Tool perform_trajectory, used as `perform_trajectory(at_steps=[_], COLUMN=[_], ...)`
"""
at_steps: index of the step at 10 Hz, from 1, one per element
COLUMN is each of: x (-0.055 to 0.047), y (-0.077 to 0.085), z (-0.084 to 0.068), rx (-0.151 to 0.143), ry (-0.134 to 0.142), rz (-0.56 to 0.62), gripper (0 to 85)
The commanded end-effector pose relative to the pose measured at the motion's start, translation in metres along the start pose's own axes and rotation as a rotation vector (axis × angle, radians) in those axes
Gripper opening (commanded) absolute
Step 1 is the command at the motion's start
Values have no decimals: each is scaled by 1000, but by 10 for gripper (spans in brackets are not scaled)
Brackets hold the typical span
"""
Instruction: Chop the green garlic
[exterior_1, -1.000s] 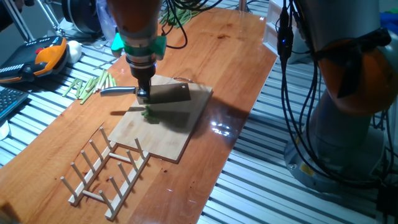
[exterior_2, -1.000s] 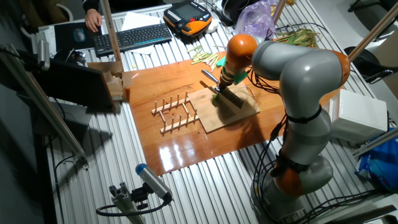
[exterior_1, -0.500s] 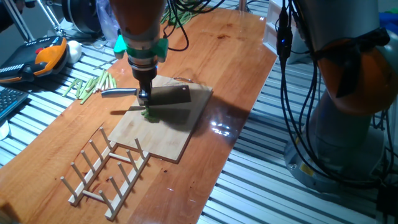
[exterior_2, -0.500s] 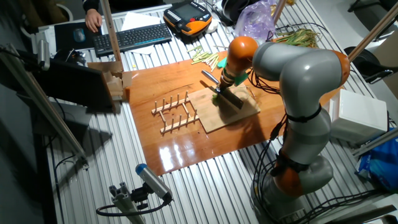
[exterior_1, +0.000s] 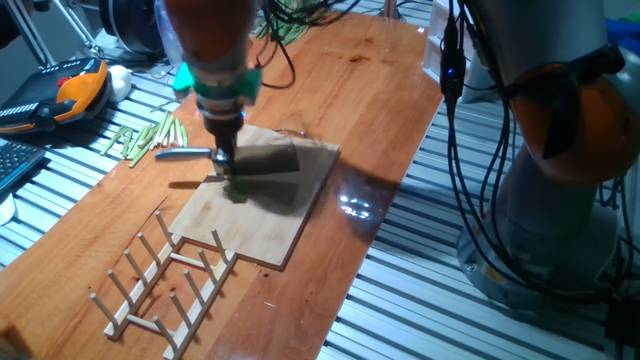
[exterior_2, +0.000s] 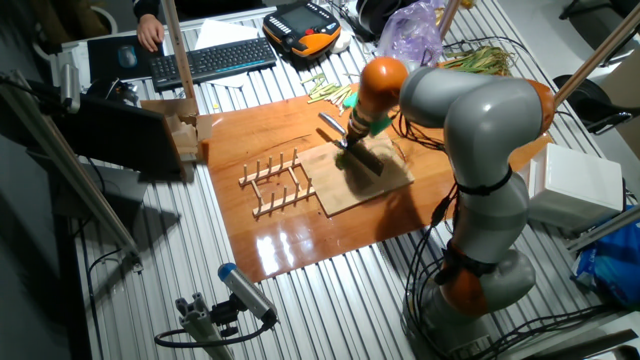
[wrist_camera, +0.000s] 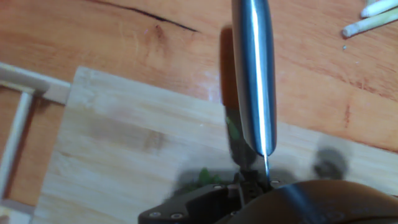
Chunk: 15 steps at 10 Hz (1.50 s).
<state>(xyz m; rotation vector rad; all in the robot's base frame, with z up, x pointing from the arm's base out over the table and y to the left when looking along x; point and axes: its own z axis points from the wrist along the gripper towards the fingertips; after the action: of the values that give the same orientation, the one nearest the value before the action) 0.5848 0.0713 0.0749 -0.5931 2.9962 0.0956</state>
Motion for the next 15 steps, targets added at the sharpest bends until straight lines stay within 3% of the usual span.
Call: perform_trajectory(at_steps=[1, 3, 6, 7, 8, 10, 13, 14, 15], x=[-1, -2, -2, -1, 2, 1, 2, 2, 2], y=[-2, 1, 30, 32, 33, 31, 24, 24, 24], z=[-10, -20, -28, -26, -26, -27, -27, -27, -27], rx=[1, -37, -30, -78, -85, -67, -9, -69, -99], ry=[8, 32, 63, 59, 65, 54, 45, 24, 19], rz=[9, 130, 355, 384, 399, 404, 394, 402, 377], gripper=[0, 0, 0, 0, 0, 0, 0, 0, 0])
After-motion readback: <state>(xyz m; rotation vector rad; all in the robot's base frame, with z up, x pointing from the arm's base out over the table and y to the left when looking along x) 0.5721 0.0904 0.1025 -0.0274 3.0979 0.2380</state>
